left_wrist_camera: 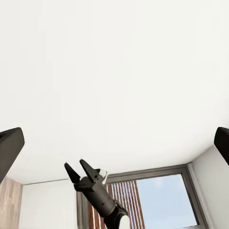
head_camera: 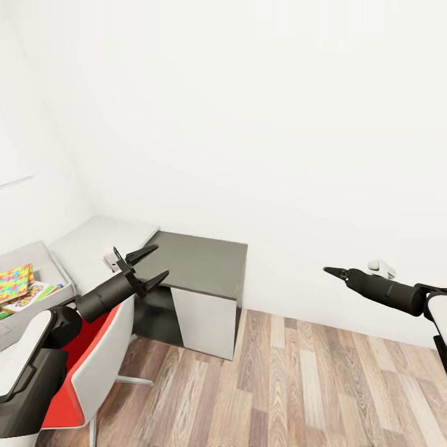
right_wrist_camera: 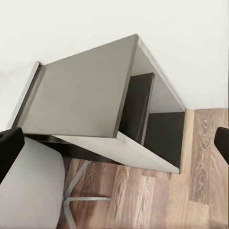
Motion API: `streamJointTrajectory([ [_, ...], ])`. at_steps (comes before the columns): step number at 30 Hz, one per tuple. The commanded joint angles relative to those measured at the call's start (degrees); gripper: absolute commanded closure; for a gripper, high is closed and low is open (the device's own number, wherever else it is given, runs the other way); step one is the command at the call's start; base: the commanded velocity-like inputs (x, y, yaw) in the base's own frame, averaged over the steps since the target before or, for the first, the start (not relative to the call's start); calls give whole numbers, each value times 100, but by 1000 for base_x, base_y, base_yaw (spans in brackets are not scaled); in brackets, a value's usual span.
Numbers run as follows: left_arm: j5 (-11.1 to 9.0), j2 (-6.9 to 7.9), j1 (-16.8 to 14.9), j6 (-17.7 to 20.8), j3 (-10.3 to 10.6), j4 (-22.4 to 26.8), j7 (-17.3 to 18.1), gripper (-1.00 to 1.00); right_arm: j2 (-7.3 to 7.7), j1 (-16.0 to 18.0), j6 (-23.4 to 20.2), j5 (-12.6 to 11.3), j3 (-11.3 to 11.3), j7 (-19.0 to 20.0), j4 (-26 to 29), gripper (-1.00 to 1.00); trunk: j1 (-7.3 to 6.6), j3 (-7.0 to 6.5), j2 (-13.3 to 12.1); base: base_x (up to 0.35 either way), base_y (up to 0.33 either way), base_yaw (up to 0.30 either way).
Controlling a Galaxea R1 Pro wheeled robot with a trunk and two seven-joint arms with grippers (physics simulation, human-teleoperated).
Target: Put all the toys in the child's room - the three board games (two on the bed and one on the table), the two jigsaw puzzles on the table, and the tennis ball on the table - inside the toy box on the table in the child's room.
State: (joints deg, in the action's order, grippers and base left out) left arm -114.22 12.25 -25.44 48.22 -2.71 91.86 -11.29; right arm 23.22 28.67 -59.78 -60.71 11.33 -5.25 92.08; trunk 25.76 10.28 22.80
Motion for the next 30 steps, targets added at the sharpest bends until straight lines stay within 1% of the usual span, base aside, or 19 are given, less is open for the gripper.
streamJointTrajectory([
  [1, -58, -1, -5, 16, -7, 5, -58, -100, 0, 7, -22, -57, -2, -55, 4, -100, 2, 3, 12, -149, -7, -83],
  [14, -56, -4, -5, 13, 4, 8, -58, -100, -1, 7, -22, -55, -18, -55, 3, -100, 2, -116, 12, -42, -2, -86],
  [22, -56, -4, -5, 12, 11, 3, -60, -100, -22, 7, -22, -62, -41, -60, -40, -100, 2, -165, 12, -4, 0, -187],
  [27, -49, -4, -5, 12, 14, 1, -63, -100, -81, 13, -22, -61, -124, -63, -221, -100, 2, -175, 12, -1, 0, -254],
  [28, -45, -4, -5, 12, 15, 0, -64, -100, -116, 20, -22, -59, -208, -64, -303, -100, 2, -176, 12, 0, 0, -268],
  [29, -45, -4, -5, 12, 15, 0, -64, -100, -116, 20, -22, -59, -208, -64, -303, -100, 2, -177, 12, 0, 0, -268],
  [30, -44, -4, -5, 12, 15, 0, -65, -100, -128, 23, -22, -58, -256, -64, -332, -100, 2, -178, 12, 0, 0, -252],
])
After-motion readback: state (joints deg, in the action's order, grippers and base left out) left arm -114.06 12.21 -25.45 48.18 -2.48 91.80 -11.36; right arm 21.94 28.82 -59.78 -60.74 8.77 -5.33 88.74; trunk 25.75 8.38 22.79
